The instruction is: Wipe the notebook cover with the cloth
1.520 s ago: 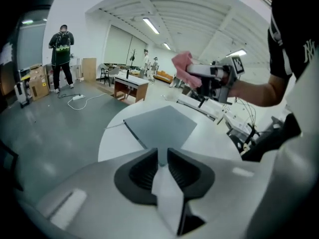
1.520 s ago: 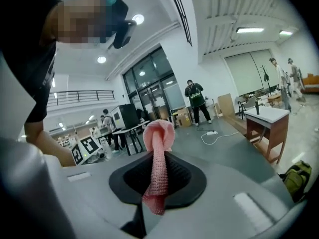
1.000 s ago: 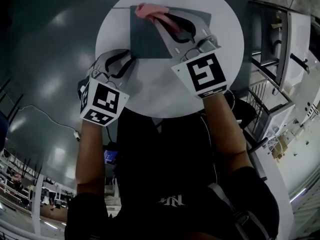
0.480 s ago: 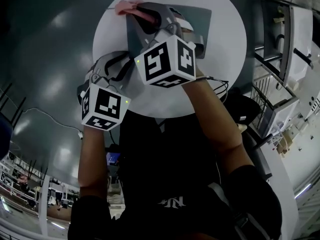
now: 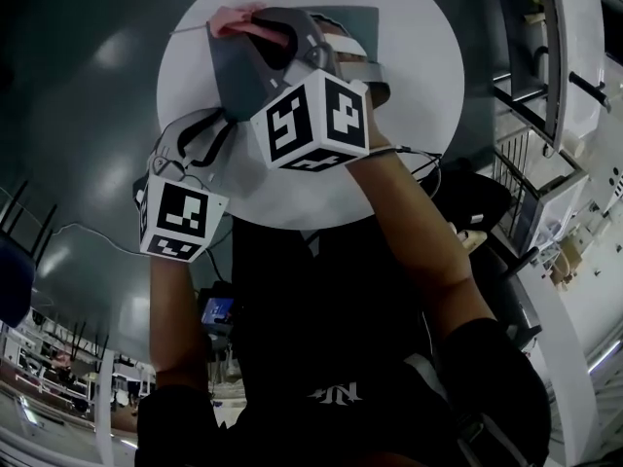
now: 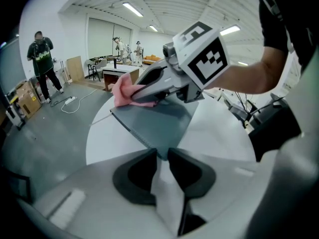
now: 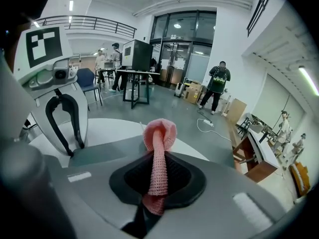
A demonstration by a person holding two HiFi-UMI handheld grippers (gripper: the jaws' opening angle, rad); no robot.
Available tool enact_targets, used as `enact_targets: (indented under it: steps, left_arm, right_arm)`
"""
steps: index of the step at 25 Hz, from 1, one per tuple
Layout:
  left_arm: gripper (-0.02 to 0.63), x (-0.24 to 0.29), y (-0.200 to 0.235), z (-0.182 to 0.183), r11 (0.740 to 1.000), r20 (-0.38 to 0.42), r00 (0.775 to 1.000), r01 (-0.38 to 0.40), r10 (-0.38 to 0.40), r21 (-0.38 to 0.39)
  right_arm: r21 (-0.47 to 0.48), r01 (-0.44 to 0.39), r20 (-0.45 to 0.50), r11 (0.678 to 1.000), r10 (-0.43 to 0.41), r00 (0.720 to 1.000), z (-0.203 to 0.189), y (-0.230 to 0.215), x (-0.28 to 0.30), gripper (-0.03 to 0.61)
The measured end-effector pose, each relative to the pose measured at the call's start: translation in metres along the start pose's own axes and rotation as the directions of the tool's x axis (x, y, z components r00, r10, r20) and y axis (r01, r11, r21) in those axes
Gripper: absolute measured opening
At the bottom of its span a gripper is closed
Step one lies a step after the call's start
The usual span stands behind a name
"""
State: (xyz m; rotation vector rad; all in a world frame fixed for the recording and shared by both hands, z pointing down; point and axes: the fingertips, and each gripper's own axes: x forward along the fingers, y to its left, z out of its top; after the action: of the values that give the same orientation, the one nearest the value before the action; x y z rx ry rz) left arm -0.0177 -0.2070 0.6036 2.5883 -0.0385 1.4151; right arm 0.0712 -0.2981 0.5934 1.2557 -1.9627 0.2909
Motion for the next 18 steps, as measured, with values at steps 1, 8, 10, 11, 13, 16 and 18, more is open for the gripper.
enact_targets:
  steps: [1, 8, 10, 11, 13, 16, 18]
  left_arm:
    - [0.077, 0.000, 0.000, -0.001, 1.000, -0.006, 1.000, -0.003, 0.003, 0.001]
    - [0.077, -0.007, 0.003, -0.002, 1.000, -0.041, 0.999, -0.012, 0.011, -0.002]
    - [0.077, -0.008, 0.003, -0.002, 1.000, -0.053, 0.998, -0.017, 0.017, -0.004]
    - [0.077, -0.007, 0.002, -0.001, 1.000, -0.057, 0.998, -0.019, 0.019, -0.005]
    - [0.077, -0.004, -0.001, 0.000, 1.000, -0.062, 0.998, -0.023, 0.023, 0.000]
    - [0.077, -0.002, -0.003, 0.001, 1.000, -0.069, 0.997, -0.027, 0.027, 0.002]
    - [0.077, 0.000, -0.005, 0.002, 1.000, -0.073, 0.997, -0.028, 0.028, 0.000]
  right_arm:
    - [0.004, 0.005, -0.004, 1.000, -0.005, 1.000, -0.004, -0.003, -0.002, 0.033]
    - [0.038, 0.047, -0.030, 0.998, -0.046, 0.999, -0.030, -0.027, -0.026, 0.032]
    - [0.048, 0.064, -0.038, 0.997, -0.062, 0.997, -0.040, -0.035, -0.033, 0.032]
    - [0.054, 0.074, -0.042, 0.996, -0.071, 0.997, -0.047, -0.040, -0.038, 0.032]
    - [0.068, 0.093, -0.051, 0.993, -0.090, 0.995, -0.061, -0.048, -0.048, 0.032]
    - [0.080, 0.117, -0.066, 0.990, -0.112, 0.992, -0.079, -0.059, -0.060, 0.032]
    - [0.086, 0.130, -0.078, 0.988, -0.123, 0.989, -0.091, -0.066, -0.067, 0.033]
